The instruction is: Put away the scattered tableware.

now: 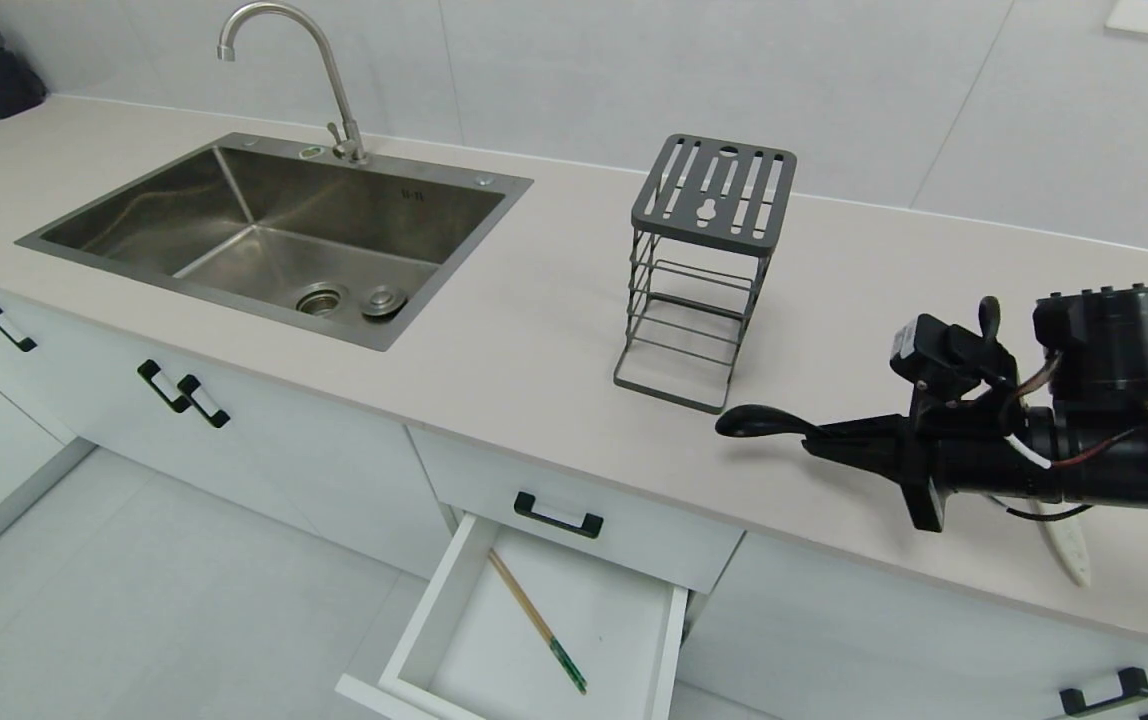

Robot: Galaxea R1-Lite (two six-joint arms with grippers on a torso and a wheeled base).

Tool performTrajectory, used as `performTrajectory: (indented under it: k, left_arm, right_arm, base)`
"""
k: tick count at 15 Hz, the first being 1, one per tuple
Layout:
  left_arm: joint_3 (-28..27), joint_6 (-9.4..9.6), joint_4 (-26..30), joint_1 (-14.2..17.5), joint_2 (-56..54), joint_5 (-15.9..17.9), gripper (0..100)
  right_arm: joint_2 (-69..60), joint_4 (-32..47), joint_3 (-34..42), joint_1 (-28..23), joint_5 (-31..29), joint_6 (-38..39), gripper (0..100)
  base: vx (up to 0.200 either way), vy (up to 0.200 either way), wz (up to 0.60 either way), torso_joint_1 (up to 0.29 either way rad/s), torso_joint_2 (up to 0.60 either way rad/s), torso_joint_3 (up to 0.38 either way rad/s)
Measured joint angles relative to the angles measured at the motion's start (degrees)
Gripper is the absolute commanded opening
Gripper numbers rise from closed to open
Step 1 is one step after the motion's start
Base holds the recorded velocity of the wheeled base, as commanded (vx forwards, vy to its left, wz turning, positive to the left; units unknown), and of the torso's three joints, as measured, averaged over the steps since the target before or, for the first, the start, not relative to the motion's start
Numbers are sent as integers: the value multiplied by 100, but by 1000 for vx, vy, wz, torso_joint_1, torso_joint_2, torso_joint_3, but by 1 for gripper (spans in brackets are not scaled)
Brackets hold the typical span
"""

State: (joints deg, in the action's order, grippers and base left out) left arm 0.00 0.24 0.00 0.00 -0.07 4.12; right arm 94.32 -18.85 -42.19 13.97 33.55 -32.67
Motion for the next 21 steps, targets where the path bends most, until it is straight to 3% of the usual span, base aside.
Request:
performTrajectory:
  k: [14,21]
  left_arm:
    - [0,2,0,0,0,0,100]
    - [0,0,0,0,0,1,100]
  right_arm:
    - [-1287,697,-96,2107,-1368,238,0]
    - [-1165,656,-288,3278,-2050,1319,0]
  base:
    - [0,0,0,0,0,0]
    - [0,0,0,0,0,0]
